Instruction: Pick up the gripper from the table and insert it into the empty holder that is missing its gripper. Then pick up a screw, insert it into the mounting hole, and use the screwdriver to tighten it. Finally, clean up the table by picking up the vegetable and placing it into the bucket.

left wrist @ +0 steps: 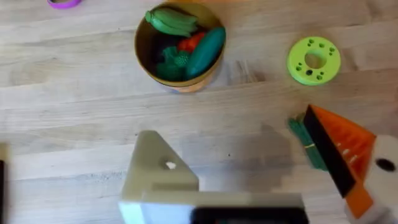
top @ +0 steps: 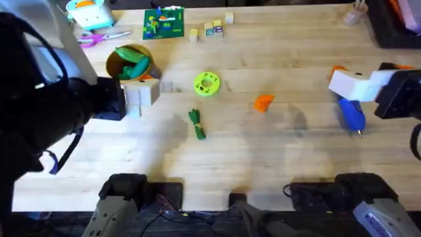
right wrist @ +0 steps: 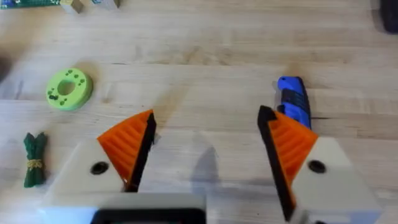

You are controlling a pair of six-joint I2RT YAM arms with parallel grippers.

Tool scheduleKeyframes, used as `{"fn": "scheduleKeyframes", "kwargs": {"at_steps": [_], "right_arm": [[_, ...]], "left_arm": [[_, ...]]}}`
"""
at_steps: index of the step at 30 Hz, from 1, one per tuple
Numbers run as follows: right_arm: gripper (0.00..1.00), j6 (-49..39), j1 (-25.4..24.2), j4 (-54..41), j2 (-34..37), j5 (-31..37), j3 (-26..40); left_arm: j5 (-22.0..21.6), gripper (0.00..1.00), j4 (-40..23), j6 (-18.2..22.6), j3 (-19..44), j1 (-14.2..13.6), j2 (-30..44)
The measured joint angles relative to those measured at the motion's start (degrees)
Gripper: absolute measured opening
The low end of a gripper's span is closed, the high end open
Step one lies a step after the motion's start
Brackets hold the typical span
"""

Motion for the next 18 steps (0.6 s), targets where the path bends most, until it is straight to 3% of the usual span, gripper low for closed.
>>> {"fn": "scheduleKeyframes", "kwargs": {"at_steps": [4, 8, 12, 16, 17, 18], "right_arm": [[0.991, 0.0, 0.0, -0.34, -0.03, 0.0, 0.03], [0.992, 0.0, 0.0, -0.36, -0.03, 0.0, 0.03], [0.992, 0.0, 0.0, -0.34, -0.03, 0.0, 0.03], [0.992, 0.0, 0.0, -0.35, -0.03, 0.0, 0.03], [0.992, 0.0, 0.0, -0.34, -0.03, 0.0, 0.03], [0.992, 0.02, 0.0, -0.36, -0.03, 0.0, 0.03]], "left_arm": [[2.23, 0.992, -0.8, -2.16, 0.0, -0.09, 2.79], [2.87, 0.992, -0.18, -8.99, -0.62, -3.05, 7.24], [2.73, 0.992, 1.93, -17.84, -4.93, -10.01, 10.91], [1.26, 0.978, 5.81, -26.15, -9.16, -19.44, 14.22], [0.57, 0.92, 6.47, -28.01, -9.48, -21.66, 14.77], [0.06, 0.778, 7.11, -29.9, -9.55, -23.58, 15.26]]}}
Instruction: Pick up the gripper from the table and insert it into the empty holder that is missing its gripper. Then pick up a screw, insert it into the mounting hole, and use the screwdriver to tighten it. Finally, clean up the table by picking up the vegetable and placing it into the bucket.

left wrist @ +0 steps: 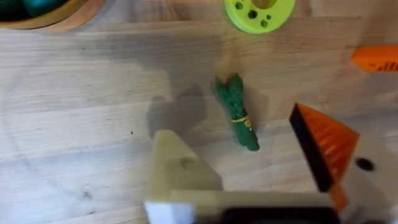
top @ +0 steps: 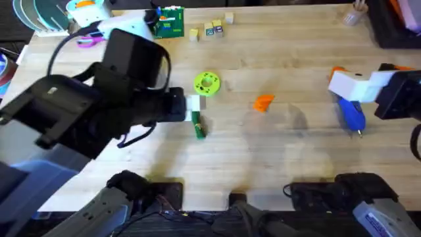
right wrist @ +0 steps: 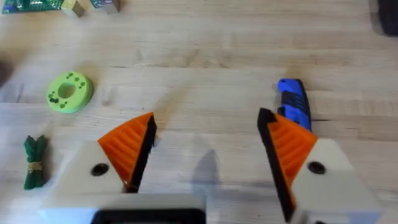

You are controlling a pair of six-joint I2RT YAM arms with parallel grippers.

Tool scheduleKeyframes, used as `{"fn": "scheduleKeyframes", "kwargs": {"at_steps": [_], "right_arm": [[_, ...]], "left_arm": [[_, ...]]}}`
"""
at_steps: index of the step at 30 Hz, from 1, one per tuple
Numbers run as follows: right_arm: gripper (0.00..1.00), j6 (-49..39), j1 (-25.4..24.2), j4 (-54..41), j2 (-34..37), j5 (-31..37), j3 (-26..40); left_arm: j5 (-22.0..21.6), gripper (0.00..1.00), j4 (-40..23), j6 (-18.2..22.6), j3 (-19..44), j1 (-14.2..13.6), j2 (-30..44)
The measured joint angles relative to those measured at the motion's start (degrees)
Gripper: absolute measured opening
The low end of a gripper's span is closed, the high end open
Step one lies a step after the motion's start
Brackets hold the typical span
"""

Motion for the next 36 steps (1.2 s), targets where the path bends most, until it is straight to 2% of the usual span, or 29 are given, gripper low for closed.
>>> {"fn": "scheduleKeyframes", "kwargs": {"at_steps": [1, 4, 5, 6, 7, 8, 13, 14, 15, 23, 28, 29, 31, 32, 34, 36], "right_arm": [[0.994, -0.02, 0.0, 0.02, 0.0, 0.0, 0.0], [0.992, -0.02, 0.0, 0.02, 0.0, 0.0, 0.0], [0.993, -0.02, 0.0, 0.02, 0.0, 0.0, 0.0], [0.991, -0.02, 0.0, 0.02, 0.0, 0.0, 0.0], [0.992, -0.02, 0.0, 0.02, -0.01, 0.0, 0.0], [0.992, -0.01, 0.0, 0.02, 0.0, 0.0, 0.0], [0.992, -0.02, 0.0, -0.02, 0.0, 0.0, 0.0], [0.992, -0.02, 0.0, -0.09, 0.0, 0.0, 0.0], [0.992, -0.02, 0.0, -0.39, 0.0, 0.0, 0.0], [0.992, -0.02, 0.0, -8.17, 0.0, 0.0, 0.02], [0.992, -0.02, 0.0, -16.06, -0.02, -0.02, 0.02], [0.992, -0.02, 0.0, -17.74, 0.0, -0.02, 0.02], [0.992, -0.02, 0.0, -21.05, -0.01, -0.02, 0.02], [0.992, -0.02, 0.0, -21.59, 0.0, -0.02, 0.02], [0.994, -0.02, 0.0, -21.46, 0.0, -0.02, 0.02], [0.993, -0.02, 0.0, -21.46, 0.0, -0.02, 0.02]], "left_arm": [[-0.67, 0.61, 0.81, -1.88, 0.0, -1.8, 0.51], [-1.66, 0.148, 1.86, -6.43, 0.0, -4.61, 1.85], [-2.0, 0.039, 1.85, -7.34, 0.0, -5.18, 2.43], [-2.22, 0.011, 1.88, -8.13, 0.0, -5.47, 2.98], [-2.32, 0.006, 1.9, -9.0, 0.0, -5.65, 3.57], [-2.45, 0.058, 2.01, -9.35, 0.0, -5.67, 3.91], [-3.56, 0.825, 4.36, -9.63, 0.0, -5.67, 4.11], [-3.68, 0.948, 5.22, -8.91, 0.0, -5.67, 4.09], [-3.71, 0.983, 6.27, -7.36, 0.0, -5.67, 3.98], [-3.66, 0.992, 17.99, 10.86, 0.96, -5.78, -2.17], [-3.56, 0.992, 23.59, 15.88, 1.42, -5.78, -7.25], [-3.51, 0.967, 24.25, 16.11, 1.42, -5.78, -8.06], [-4.08, 0.659, 24.63, 16.94, 1.51, -5.78, -9.58], [-4.93, 0.577, 24.09, 17.62, 1.6, -5.78, -10.22], [-6.16, 0.593, 21.41, 17.88, 1.75, -5.78, -11.42], [-6.95, 0.491, 18.97, 18.07, 1.75, -5.76, -12.11]]}}
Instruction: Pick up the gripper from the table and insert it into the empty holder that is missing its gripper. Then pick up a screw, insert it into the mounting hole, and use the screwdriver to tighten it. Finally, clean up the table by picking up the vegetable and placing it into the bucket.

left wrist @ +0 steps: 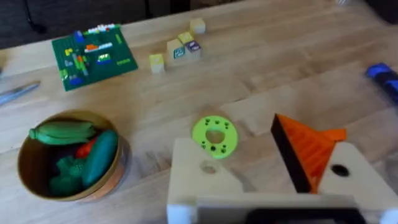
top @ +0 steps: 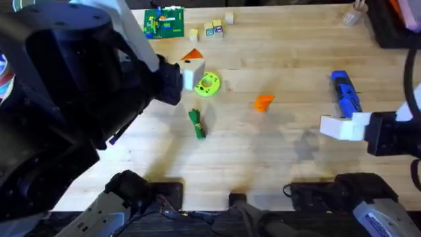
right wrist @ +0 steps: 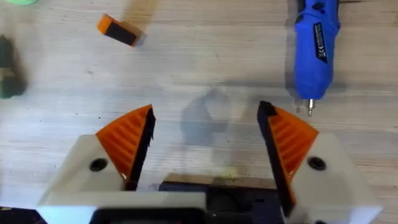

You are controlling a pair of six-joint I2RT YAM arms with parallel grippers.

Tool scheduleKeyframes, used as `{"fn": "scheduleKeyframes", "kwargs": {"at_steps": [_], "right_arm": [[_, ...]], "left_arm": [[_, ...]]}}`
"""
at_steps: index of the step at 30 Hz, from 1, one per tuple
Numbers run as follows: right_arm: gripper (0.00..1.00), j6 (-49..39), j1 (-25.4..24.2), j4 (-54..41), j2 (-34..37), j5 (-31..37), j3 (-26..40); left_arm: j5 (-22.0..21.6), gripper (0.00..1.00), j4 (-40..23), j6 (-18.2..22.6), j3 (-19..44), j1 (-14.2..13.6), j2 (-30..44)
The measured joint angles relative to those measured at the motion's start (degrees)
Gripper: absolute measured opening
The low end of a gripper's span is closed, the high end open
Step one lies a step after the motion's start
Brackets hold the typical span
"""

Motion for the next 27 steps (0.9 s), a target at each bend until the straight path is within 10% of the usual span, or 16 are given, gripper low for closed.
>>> {"fn": "scheduleKeyframes", "kwargs": {"at_steps": [3, 9, 19, 27], "right_arm": [[0.994, 0.0, 0.0, 0.0, 0.0, 0.0, 0.0], [0.994, 0.0, 0.0, 0.0, 0.0, 0.0, 0.0], [0.993, 0.0, 0.0, 0.0, 0.0, 0.0, 0.0], [0.993, 0.0, 0.0, 0.0, 0.0, 0.0, 0.0]], "left_arm": [[-0.63, 0.472, -1.54, 0.37, 0.0, -0.02, -0.1], [-1.24, 0.977, 0.48, 0.67, 0.0, -0.02, 0.16], [-1.0, 0.992, 1.47, 0.69, 0.0, -0.02, 0.22], [3.4, 0.992, 17.83, 5.11, -11.9, -0.02, -7.83]]}}
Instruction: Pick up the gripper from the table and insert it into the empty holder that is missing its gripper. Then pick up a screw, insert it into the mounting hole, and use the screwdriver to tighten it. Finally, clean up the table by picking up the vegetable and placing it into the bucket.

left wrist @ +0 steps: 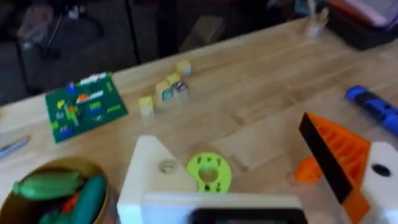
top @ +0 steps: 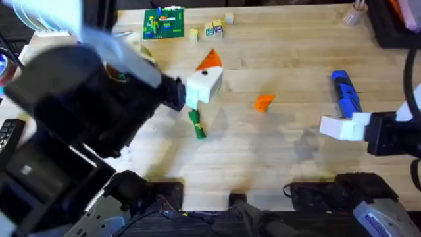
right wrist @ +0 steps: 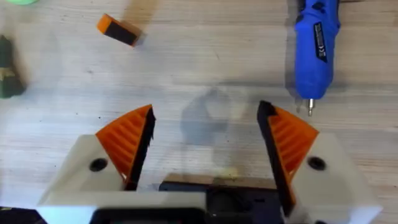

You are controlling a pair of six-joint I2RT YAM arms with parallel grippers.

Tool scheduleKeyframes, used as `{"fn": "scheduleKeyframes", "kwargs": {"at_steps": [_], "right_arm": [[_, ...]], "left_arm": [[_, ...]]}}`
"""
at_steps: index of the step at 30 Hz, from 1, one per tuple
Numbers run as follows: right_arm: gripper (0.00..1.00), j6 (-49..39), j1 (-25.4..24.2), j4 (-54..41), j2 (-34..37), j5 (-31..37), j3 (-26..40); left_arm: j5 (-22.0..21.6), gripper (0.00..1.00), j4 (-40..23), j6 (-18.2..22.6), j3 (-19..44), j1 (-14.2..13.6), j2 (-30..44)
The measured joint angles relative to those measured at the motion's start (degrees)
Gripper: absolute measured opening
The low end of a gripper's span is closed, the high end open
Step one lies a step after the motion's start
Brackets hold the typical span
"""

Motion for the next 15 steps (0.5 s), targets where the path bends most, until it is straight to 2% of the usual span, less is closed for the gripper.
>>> {"fn": "scheduleKeyframes", "kwargs": {"at_steps": [4, 7, 10, 15], "right_arm": [[0.993, 0.0, 0.0, 0.0, 0.0, 0.0, 0.0], [0.993, 0.0, 0.0, 0.0, 0.0, 0.0, 0.0], [0.993, 0.0, 0.0, 0.0, 0.0, 0.0, 0.0], [0.994, 0.0, 0.0, 0.0, 0.0, 0.0, 0.0]], "left_arm": [[3.74, 0.992, 9.8, 1.8, -10.79, 0.0, -8.25], [6.4, 0.992, 14.7, 2.4, -18.03, 0.0, -12.6], [8.75, 0.992, 17.9, 2.69, -24.45, 0.0, -16.04], [11.32, 0.992, 19.28, 2.14, -31.31, 0.0, -22.19]]}}
